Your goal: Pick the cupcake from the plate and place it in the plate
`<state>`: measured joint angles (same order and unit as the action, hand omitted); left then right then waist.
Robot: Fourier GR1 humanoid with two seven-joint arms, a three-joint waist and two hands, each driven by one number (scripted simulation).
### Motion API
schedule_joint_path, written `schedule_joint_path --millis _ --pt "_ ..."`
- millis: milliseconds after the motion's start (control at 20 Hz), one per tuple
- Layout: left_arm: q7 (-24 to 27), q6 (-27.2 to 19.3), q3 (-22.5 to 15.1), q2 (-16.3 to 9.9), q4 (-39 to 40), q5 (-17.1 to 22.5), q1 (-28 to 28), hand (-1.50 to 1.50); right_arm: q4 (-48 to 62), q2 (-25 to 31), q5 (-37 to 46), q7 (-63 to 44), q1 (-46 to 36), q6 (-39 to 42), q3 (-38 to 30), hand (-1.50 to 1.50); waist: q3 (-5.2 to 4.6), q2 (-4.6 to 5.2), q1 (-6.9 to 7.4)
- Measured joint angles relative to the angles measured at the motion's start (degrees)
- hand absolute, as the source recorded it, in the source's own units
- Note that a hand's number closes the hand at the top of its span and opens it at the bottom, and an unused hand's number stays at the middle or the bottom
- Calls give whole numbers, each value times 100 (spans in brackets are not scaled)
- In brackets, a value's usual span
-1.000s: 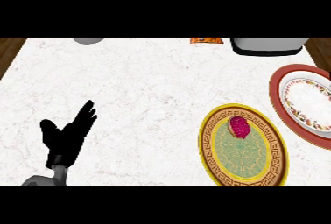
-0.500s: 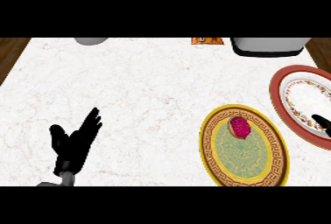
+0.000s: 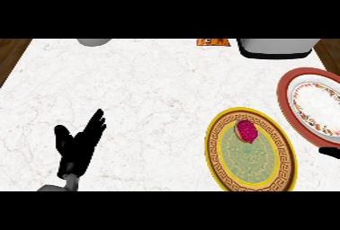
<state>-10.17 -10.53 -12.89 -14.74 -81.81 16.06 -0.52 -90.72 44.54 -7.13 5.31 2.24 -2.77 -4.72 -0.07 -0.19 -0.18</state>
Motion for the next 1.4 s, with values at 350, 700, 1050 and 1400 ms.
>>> schedule_joint_path --millis 350,700,1050,1400 --pt "63 69 38 103 80 -67 7 0 -888 121 793 -1659 -192 77 735 -150 14 -2 28" --pt "-161 53 60 188 -200 -221 127 0 -1140 -529 1847 -2756 -581 29 1402 -150 10 8 45" --pt "-101 229 242 277 -33 -325 59 0 -1051 -1225 2429 -3274 -714 340 1791 -150 14 9 33" --pt "-218 339 416 411 -183 -484 148 0 -803 -1814 2885 -3169 -750 673 1655 -150 12 11 26"
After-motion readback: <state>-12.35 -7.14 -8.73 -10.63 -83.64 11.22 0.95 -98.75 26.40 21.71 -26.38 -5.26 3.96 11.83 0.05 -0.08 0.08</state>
